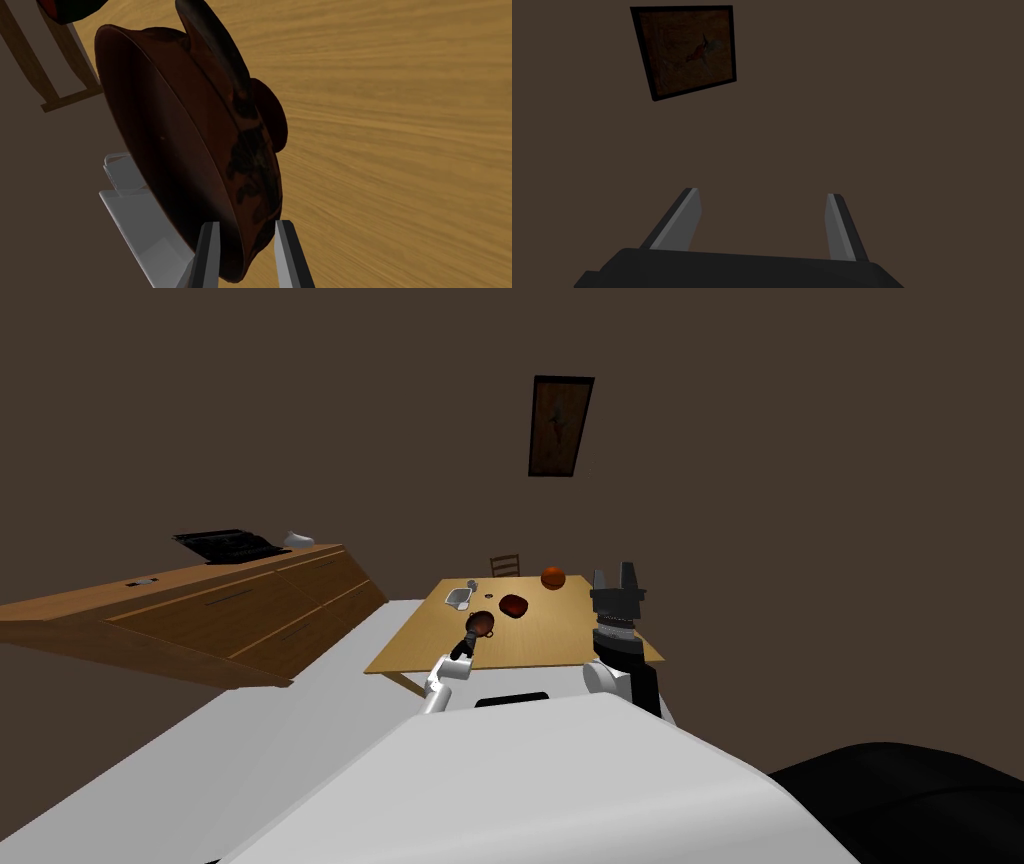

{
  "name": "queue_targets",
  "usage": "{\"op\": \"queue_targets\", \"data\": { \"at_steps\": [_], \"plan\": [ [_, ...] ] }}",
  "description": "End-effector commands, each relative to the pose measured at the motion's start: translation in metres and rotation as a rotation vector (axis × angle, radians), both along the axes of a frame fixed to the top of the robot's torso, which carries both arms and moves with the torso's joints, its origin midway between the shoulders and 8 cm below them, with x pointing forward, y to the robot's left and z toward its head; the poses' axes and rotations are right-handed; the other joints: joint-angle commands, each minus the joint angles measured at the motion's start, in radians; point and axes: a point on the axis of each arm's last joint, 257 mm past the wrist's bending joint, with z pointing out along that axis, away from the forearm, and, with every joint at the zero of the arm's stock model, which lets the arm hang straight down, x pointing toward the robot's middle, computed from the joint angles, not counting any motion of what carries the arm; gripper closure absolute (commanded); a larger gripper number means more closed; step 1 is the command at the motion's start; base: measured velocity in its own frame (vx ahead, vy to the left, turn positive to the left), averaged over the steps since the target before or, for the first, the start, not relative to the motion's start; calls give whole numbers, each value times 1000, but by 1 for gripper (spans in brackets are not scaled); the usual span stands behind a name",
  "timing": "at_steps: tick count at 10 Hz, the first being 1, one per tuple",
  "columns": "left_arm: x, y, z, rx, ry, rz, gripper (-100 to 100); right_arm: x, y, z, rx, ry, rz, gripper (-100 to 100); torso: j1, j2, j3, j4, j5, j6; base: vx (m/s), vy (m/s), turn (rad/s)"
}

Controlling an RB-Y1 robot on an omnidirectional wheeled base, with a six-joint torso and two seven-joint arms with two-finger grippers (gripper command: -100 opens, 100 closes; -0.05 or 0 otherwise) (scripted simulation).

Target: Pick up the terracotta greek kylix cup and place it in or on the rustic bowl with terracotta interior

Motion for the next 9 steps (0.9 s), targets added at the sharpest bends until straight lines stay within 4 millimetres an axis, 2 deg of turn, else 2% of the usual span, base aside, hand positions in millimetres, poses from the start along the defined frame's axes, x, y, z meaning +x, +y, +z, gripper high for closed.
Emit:
{"op": "queue_targets", "data": {
  "at_steps": [1,2,5,9],
  "plan": [
    [0,0,0,0,0,0,0,0,0,0,0,0,0,0,0,0,0,0,0,0,-8,1,1],
    [6,12,3,-11,-8,14,100,0,0,0,0,0,0,0,0,-2,-1,0,0,0,-42,-61,-6],
    [21,10,12,-78,-31,38,100,0,0,0,0,0,0,0,-11,3,2,2,-2,1,-83,-133,6],
    [46,-2,30,-188,-63,70,100,0,0,0,0,0,0,0,-11,4,3,3,-2,1,-62,-117,7]
  ]
}}
